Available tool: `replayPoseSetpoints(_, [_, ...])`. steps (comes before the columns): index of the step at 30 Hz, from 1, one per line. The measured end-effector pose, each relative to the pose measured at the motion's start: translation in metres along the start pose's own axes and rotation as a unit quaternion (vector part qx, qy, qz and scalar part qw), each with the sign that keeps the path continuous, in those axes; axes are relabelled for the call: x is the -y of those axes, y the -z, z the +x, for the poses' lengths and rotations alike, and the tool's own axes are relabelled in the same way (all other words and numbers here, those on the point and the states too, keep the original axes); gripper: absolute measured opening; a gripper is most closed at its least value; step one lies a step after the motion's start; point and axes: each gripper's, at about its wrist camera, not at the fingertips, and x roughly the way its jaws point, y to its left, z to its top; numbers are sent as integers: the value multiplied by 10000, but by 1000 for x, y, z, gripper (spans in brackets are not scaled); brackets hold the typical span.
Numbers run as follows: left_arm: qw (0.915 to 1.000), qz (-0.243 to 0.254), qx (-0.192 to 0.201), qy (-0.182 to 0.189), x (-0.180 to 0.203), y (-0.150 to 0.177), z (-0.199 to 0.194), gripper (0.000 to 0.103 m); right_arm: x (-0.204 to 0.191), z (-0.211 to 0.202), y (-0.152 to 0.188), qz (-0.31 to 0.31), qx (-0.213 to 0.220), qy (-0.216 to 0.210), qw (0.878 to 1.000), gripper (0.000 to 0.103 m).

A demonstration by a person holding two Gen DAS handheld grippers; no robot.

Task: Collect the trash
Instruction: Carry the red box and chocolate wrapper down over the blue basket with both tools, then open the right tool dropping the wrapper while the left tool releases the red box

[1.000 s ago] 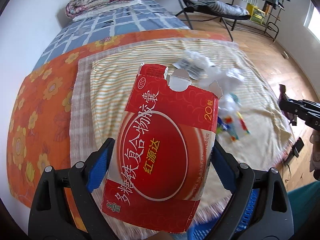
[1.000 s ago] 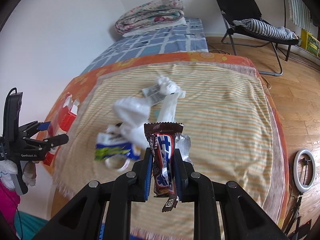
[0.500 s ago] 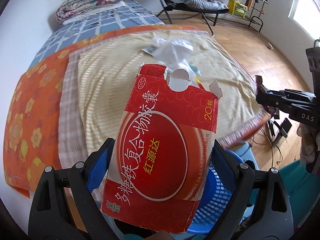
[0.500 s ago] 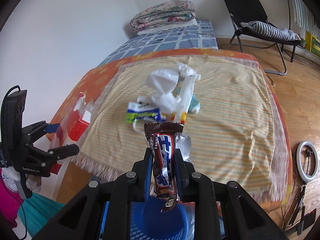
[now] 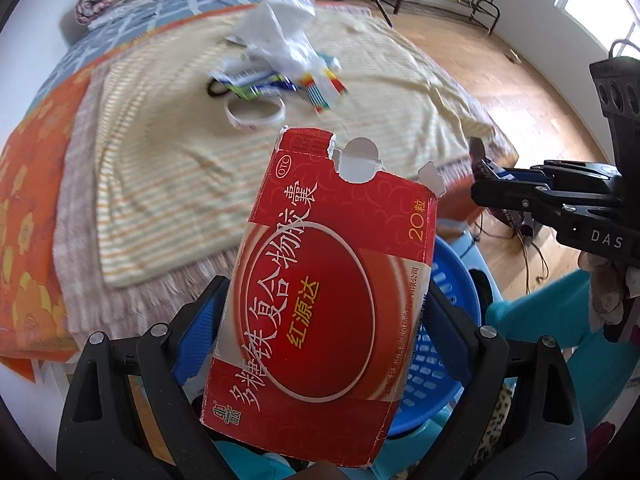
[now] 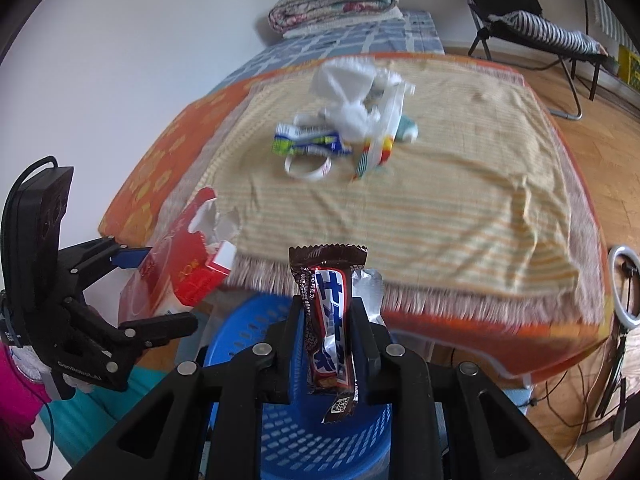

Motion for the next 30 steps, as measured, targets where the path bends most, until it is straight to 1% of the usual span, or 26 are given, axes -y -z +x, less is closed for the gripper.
replayPoseSetpoints(4, [9998, 102, -157, 15, 7, 10, 12, 94, -1, 10, 11, 29, -127, -24, 9999, 23])
replayPoseSetpoints(11, [9987, 249, -428, 102, 14, 24, 31, 94, -2, 22, 19, -67, -284, -12, 9996, 23])
replayPoseSetpoints(15, [9976, 409, -542, 131, 20, 29, 40, 94, -2, 29, 22, -59, -383, -41, 9992, 25])
replayPoseSetpoints(16, [9974, 438, -552, 136, 21, 30, 40, 94, -2, 29, 23, -47, -396, -61, 9992, 26])
replayPoseSetpoints(18, [9970, 498, -578, 137, 23, 31, 42, 95, -2, 32, 24, -7, -437, -109, 9990, 31])
replayPoseSetpoints(20, [9966, 533, -613, 129, 23, 32, 45, 95, -2, 33, 24, 9, -463, -135, 9988, 32])
replayPoseSetpoints(23, [9959, 578, -688, 98, 23, 33, 49, 95, -2, 35, 24, 43, -469, -134, 9988, 46])
replayPoseSetpoints(24, [9957, 581, -709, 106, 24, 33, 50, 95, -2, 35, 23, 53, -468, -146, 9988, 47])
replayPoseSetpoints(30, [9953, 664, -690, 137, 28, 32, 51, 95, -2, 38, 23, 45, -493, -139, 9987, 47])
